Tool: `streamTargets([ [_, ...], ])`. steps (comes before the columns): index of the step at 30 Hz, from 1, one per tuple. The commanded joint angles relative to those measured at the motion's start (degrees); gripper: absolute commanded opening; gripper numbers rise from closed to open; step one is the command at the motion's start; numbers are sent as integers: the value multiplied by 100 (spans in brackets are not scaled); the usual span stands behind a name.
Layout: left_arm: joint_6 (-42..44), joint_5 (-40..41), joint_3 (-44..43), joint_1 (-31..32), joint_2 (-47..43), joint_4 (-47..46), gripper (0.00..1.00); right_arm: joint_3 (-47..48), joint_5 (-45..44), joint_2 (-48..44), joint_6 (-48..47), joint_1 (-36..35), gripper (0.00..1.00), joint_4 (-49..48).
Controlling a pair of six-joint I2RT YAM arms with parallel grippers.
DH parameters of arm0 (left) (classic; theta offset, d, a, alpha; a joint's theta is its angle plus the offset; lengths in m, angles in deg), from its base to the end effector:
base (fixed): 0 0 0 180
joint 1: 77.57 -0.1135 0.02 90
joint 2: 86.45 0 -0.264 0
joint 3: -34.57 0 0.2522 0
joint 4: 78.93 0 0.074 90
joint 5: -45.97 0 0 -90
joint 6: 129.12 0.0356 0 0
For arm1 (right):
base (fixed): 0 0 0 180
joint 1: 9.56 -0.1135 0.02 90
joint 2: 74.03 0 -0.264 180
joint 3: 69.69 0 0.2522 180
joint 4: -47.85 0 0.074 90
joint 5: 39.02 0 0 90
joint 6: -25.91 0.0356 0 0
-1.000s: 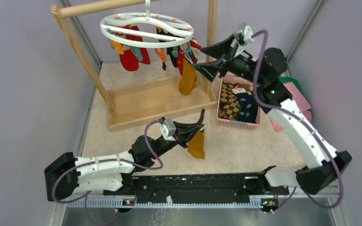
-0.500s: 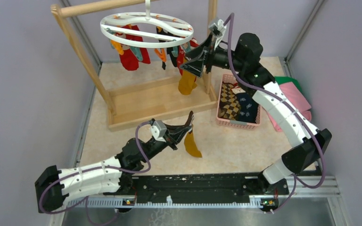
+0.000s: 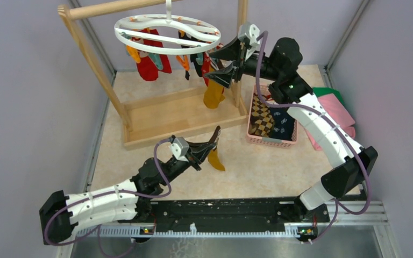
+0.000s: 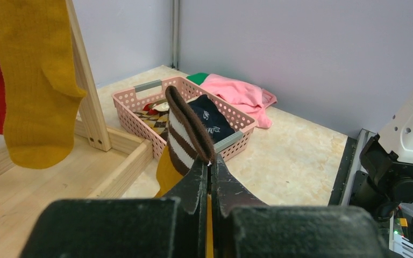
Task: Clip the socks to the hanger
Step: Open the clamp at the hanger.
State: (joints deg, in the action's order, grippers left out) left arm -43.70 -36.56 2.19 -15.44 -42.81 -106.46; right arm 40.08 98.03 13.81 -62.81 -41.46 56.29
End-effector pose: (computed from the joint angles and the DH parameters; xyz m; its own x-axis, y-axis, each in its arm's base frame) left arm 0.0888 -0.1580 0.2771 0.0652 -0.2927 -0.9540 0.8260 0.5522 -0.1130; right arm 0.2745 0.2016 0.4944 0.1765 0.1278 -0.9760 -0.9685 0.1995 -0.1490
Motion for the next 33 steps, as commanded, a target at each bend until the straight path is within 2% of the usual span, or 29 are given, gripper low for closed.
streamTargets([
  [1,56,92,67,-58,-82,-160,0,-54,141,54,-688,-110,70,-529],
  [17,87,36,119,-173,-127,-168,0,-17,-444,335,-831,-246,68,-698],
  [33,69,64,213,-212,-406,-89,0,-621,-1336,254,-451,-519,63,-1748],
])
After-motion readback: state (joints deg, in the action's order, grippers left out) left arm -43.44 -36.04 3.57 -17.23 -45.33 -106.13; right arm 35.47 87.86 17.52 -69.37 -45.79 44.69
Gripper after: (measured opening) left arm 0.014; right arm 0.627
